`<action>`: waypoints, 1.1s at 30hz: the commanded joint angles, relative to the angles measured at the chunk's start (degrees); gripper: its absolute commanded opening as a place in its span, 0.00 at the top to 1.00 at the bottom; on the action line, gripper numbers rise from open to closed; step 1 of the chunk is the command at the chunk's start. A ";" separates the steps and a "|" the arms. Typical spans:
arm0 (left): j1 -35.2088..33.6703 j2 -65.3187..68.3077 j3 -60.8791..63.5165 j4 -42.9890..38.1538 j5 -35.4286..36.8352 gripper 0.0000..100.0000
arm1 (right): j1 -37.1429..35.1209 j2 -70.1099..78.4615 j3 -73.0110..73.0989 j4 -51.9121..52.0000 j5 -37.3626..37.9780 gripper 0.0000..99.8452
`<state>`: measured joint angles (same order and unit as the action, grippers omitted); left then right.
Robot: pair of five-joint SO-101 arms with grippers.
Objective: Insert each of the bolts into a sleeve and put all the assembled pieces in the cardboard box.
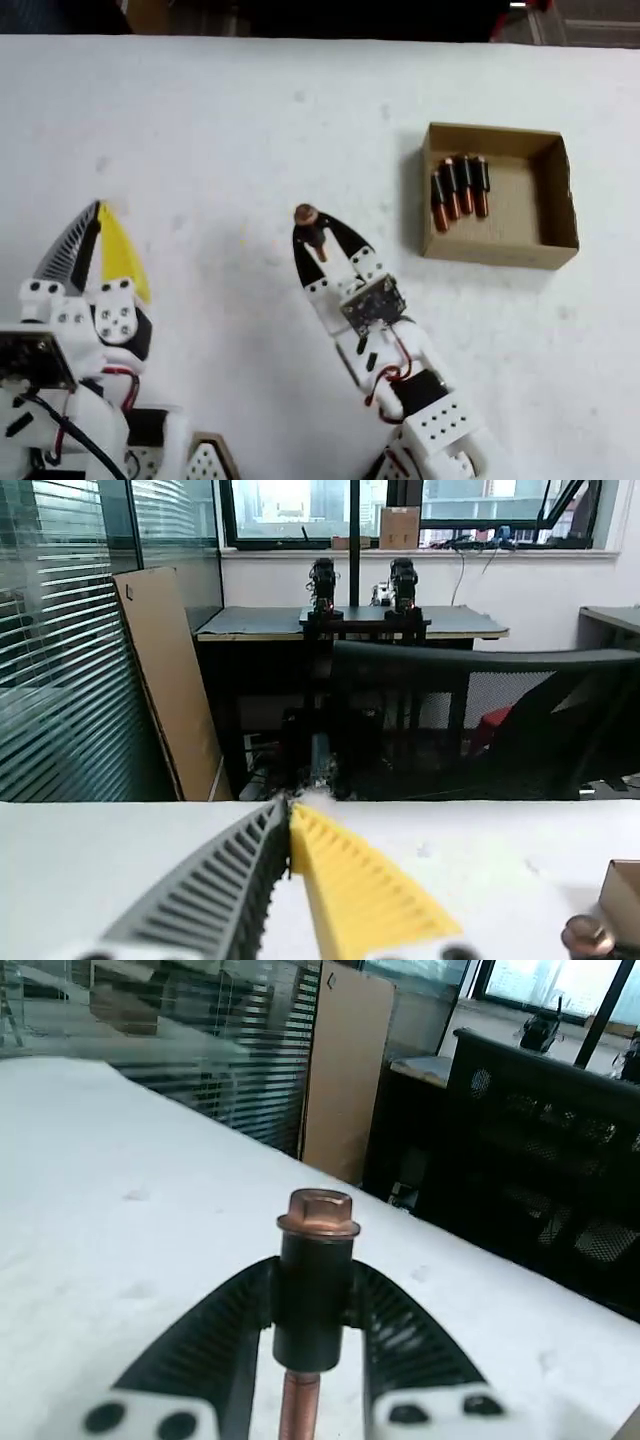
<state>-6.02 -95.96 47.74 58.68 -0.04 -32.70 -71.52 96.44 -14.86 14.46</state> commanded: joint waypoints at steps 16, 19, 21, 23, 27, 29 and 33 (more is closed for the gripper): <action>-0.40 -8.75 15.65 -0.26 -5.27 0.98 | 0.57 -1.01 0.53 0.04 0.00 0.98; -0.40 -8.75 17.41 -0.26 -5.36 0.98 | 0.57 -1.01 0.53 0.04 0.00 0.98; -0.31 -8.75 19.08 -0.26 -5.36 0.98 | 0.57 -1.01 0.53 0.04 0.00 0.98; -0.31 -8.75 22.15 -0.26 -5.36 0.98 | 0.57 -1.01 0.53 0.04 0.00 0.98; -0.31 -8.75 31.38 -0.26 -5.36 0.98 | 0.57 -1.01 0.53 0.04 0.00 0.98; -0.31 -8.75 35.08 -0.26 -5.36 0.98 | 0.57 -1.01 0.53 0.04 0.00 0.98; -0.66 -8.75 39.30 -0.26 -5.36 0.98 | 0.57 -1.01 0.53 0.04 0.09 0.98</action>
<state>-6.64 -104.13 85.89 58.68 -4.88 -32.70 -71.52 96.44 -14.86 14.46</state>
